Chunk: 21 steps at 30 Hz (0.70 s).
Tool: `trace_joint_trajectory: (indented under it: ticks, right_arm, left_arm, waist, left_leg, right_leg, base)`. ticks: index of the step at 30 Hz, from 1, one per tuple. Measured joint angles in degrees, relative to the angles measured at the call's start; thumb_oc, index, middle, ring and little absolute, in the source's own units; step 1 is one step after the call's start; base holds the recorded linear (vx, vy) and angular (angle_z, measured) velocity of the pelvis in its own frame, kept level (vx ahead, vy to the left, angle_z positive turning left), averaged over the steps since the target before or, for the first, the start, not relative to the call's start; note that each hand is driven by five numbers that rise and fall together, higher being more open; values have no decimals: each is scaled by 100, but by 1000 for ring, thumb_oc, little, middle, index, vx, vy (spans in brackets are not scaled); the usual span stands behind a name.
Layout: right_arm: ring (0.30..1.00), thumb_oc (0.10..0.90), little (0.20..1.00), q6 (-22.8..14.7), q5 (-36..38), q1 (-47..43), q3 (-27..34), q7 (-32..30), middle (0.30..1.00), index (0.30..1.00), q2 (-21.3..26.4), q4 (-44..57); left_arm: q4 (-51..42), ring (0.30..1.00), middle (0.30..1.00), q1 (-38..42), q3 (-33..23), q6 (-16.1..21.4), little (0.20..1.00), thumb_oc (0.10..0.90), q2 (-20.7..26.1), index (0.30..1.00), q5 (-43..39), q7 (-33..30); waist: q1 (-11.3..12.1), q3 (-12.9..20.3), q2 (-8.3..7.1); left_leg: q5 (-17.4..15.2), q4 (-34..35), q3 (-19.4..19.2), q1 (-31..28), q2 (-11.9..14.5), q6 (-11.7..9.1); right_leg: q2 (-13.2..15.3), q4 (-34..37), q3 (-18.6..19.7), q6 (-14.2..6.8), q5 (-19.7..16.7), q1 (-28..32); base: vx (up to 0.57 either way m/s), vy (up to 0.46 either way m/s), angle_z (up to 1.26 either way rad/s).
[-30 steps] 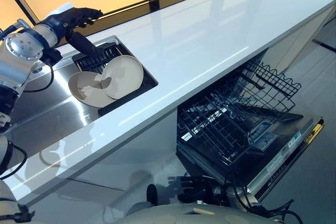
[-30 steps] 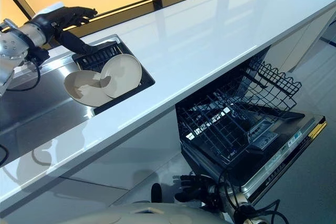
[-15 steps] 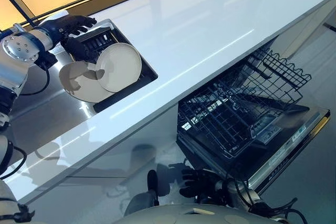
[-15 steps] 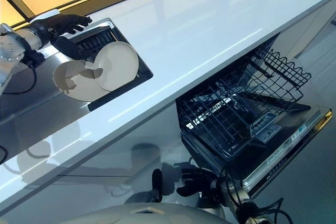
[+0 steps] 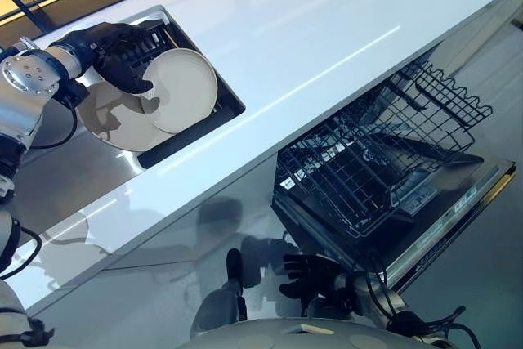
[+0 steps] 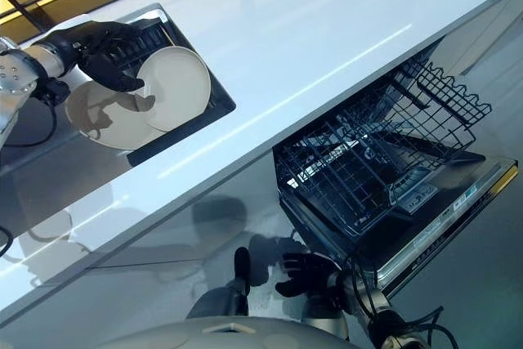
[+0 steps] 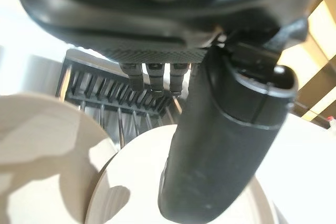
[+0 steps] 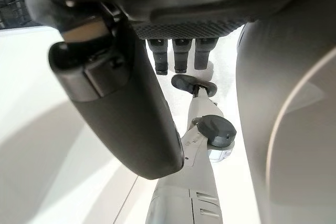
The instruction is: Pick up plates and place into dishwasher.
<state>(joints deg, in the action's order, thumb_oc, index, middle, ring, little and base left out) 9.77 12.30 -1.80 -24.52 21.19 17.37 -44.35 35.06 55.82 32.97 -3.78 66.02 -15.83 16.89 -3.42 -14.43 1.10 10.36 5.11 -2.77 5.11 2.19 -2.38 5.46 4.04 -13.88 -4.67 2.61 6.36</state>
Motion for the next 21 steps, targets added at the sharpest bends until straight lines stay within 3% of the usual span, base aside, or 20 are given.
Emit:
trace_joint_trajectory:
  ticks: [9,21]
  right_arm:
    - [900,800,900,-136,123,-135,-3,-104,900,900,44,65]
    - [900,800,900,-141,131,-249,-55,-118,900,900,96,83]
  left_arm:
    - [28,900,900,14,2,4,900,800,0,900,1,-269]
    - [65,900,900,247,4,9,900,800,0,900,2,-393]
  waist:
    - [-1,-411,-132]
    - [3,-543,-166]
  left_leg:
    - [3,-1,-13,84,4,4]
    - [4,-1,-27,168,11,6]
  right_leg:
    - [3,-16,45,0,0,-103]
    - [1,-30,58,-1,-1,-198]
  base:
    - [-7,-3,-2]
    - [0,0,0]
